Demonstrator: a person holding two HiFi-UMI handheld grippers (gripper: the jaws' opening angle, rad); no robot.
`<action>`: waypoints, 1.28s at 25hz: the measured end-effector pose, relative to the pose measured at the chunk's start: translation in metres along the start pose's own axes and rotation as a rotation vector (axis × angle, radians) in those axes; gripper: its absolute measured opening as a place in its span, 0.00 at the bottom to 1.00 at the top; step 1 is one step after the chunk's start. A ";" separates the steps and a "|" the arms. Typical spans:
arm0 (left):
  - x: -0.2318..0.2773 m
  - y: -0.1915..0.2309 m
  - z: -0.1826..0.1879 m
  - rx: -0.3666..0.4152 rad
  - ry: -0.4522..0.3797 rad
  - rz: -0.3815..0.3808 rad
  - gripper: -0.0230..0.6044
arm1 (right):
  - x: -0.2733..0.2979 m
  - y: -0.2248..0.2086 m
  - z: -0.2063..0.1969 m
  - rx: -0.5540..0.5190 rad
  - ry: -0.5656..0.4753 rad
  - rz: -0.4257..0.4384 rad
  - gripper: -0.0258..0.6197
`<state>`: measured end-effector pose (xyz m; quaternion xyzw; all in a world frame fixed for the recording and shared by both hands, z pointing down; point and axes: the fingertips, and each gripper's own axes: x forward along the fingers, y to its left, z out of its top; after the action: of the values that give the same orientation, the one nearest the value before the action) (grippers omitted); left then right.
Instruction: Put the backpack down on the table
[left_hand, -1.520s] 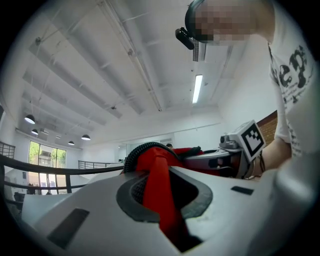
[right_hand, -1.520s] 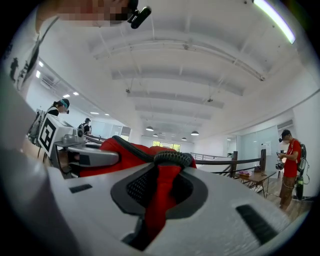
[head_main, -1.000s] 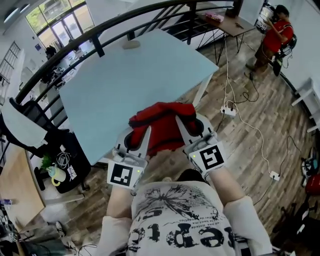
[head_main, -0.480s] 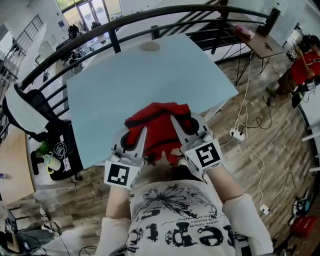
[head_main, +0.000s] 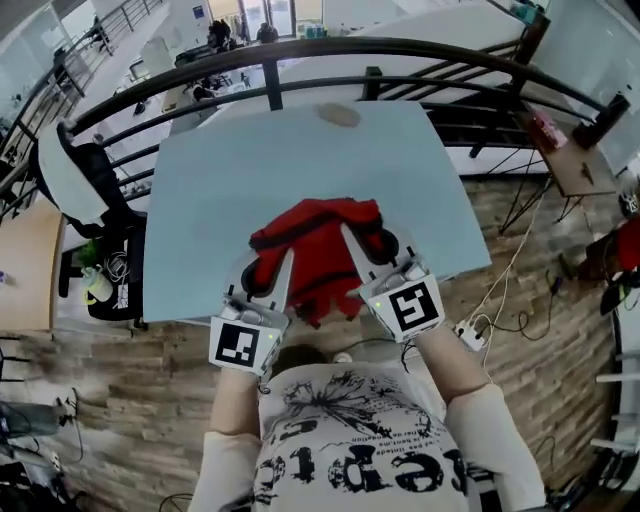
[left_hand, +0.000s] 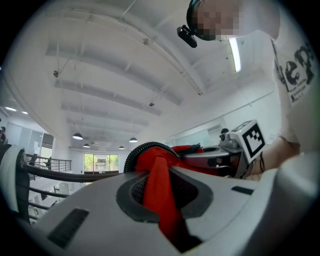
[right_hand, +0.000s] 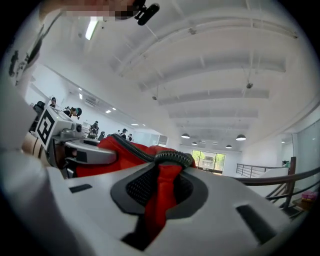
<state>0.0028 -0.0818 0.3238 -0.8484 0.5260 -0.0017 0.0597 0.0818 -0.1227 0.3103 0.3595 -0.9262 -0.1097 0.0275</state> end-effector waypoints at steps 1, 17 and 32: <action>0.008 0.001 0.000 0.002 0.001 0.014 0.09 | 0.005 -0.008 -0.002 0.002 -0.006 0.013 0.09; 0.145 0.111 -0.013 0.014 -0.012 0.076 0.09 | 0.152 -0.110 -0.028 0.008 -0.047 0.066 0.10; 0.294 0.261 -0.039 0.001 -0.031 0.077 0.10 | 0.334 -0.206 -0.067 -0.002 -0.035 0.069 0.11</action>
<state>-0.1015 -0.4635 0.3184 -0.8274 0.5573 0.0135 0.0684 -0.0210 -0.5069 0.3201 0.3255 -0.9382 -0.1161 0.0155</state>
